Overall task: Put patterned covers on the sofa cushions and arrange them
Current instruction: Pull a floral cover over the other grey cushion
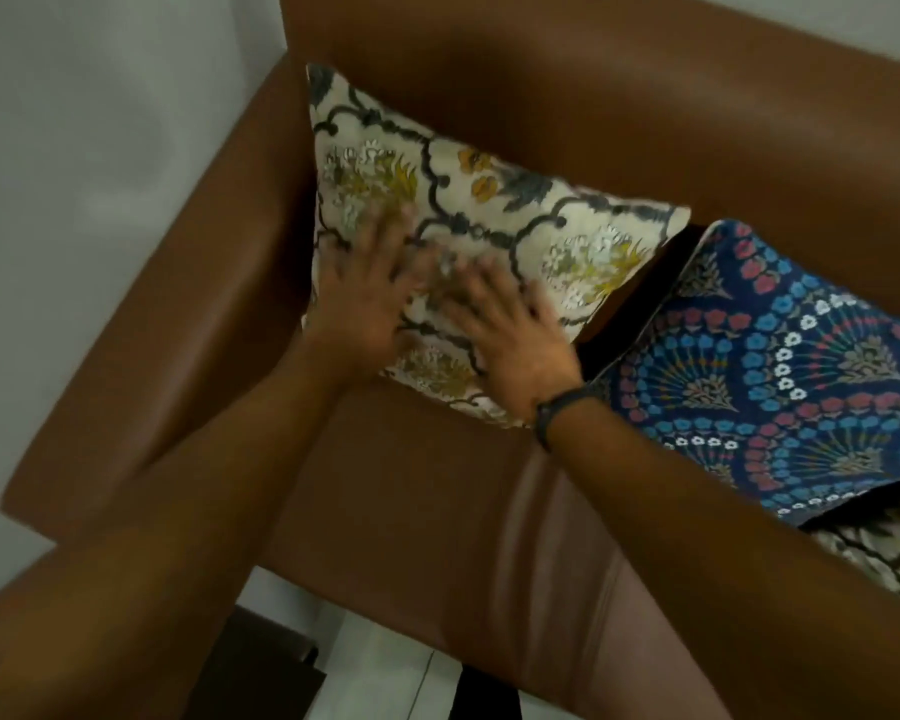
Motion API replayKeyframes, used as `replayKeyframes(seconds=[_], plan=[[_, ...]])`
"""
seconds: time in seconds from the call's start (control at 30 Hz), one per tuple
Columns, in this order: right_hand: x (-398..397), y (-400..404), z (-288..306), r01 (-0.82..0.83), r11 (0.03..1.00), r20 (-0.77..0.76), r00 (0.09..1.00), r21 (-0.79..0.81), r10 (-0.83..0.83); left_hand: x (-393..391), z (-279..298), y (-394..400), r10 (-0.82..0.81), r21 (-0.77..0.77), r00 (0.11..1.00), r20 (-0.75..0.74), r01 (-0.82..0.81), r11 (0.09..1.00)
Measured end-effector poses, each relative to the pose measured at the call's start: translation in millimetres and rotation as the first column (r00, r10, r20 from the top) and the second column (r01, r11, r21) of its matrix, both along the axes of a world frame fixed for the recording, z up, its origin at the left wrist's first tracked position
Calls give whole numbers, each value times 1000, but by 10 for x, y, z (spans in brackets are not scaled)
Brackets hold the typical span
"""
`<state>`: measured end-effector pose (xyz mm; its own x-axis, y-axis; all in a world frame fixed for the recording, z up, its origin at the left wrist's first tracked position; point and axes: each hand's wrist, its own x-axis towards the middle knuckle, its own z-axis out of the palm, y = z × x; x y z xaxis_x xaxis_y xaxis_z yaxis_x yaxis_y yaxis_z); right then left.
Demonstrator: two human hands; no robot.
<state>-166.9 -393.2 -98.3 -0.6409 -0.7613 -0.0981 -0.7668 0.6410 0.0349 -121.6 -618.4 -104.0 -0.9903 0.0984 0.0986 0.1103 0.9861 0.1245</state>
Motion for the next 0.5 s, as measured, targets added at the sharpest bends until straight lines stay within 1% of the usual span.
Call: replayKeyframes(seconds=[0.03,0.07,0.1,0.13,0.17,0.2,0.23,0.27,0.3,0.33,0.37,0.4,0.43,0.47,0.5], plan=[[-144,127,-75,31,1000,-22,999,3,-31,-16,-57,-153,106,37,992,67,-109,993],[-241,287,-116,120,992,-14,993,-45,-121,-13,-89,-311,229,93,963,143,-244,965],[-273,441,-147,245,962,17,970,-120,-244,10,-114,-458,339,134,916,216,-372,919],[-242,581,-179,385,900,58,923,-205,-381,39,-131,-567,407,134,878,253,-448,884],[-168,684,-203,505,809,106,861,-302,-498,64,-139,-609,417,116,873,252,-455,883],[-80,722,-213,571,721,150,813,-393,-562,80,-139,-604,372,113,898,234,-406,907],[8,704,-218,579,675,174,802,-457,-571,86,-128,-545,295,128,934,200,-324,937],[75,640,-229,541,683,175,829,-491,-531,73,-119,-454,214,148,965,150,-236,961],[121,551,-256,478,721,161,870,-501,-465,47,-114,-365,138,164,986,89,-151,975],[150,458,-287,428,751,152,899,-503,-410,15,-115,-286,83,170,996,38,-88,981],[158,359,-315,428,749,163,900,-506,-404,-18,-117,-239,69,185,997,19,-71,980],[152,286,-346,490,700,209,867,-520,-452,-42,-127,-233,94,227,995,39,-101,969],[131,239,-372,597,595,303,795,-537,-525,-50,-127,-258,148,305,985,91,-168,937],[108,209,-385,709,454,432,696,-539,-574,-53,-124,-302,205,406,965,161,-254,878],[87,202,-395,790,335,556,604,-514,-571,-59,-130,-337,242,500,942,235,-330,800]])
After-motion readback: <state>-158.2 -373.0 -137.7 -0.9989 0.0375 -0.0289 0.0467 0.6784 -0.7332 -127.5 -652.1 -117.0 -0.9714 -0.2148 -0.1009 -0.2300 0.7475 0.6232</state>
